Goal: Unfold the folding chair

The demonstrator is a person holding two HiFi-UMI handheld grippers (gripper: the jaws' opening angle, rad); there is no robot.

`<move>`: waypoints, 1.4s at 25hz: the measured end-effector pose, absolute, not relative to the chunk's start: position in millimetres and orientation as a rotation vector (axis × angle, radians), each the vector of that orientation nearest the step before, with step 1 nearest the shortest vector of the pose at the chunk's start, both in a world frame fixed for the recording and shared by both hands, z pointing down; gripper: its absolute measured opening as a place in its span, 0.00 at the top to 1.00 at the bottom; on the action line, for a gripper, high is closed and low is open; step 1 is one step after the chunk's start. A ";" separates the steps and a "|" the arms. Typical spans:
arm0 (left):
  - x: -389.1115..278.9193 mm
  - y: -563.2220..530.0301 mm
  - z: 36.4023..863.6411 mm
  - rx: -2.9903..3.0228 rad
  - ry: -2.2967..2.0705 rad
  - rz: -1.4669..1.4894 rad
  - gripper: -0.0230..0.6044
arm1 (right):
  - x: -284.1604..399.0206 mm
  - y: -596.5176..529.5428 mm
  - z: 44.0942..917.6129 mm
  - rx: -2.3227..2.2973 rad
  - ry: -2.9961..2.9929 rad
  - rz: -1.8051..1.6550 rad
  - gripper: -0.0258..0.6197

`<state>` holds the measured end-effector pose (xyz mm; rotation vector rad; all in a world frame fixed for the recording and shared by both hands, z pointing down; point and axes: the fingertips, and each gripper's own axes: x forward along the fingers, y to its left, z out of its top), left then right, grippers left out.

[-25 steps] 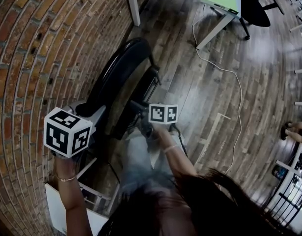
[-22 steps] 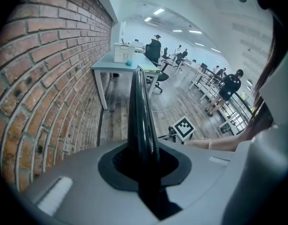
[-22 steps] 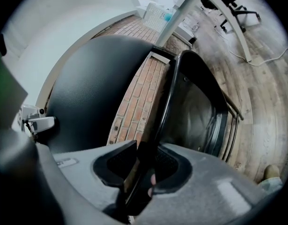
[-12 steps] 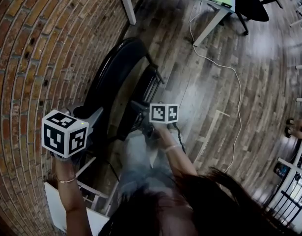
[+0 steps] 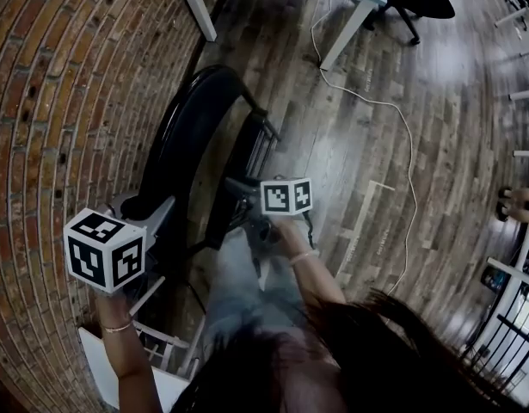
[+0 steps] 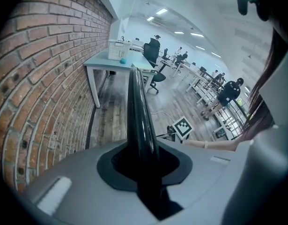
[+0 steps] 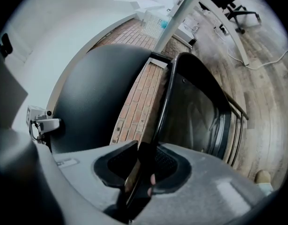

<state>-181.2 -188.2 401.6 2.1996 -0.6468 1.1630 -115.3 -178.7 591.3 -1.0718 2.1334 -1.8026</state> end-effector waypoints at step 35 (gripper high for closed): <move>-189.5 -203.0 418.4 2.271 -0.666 1.073 0.86 | -41.7 -117.9 610.6 -1.221 2.052 -1.729 0.76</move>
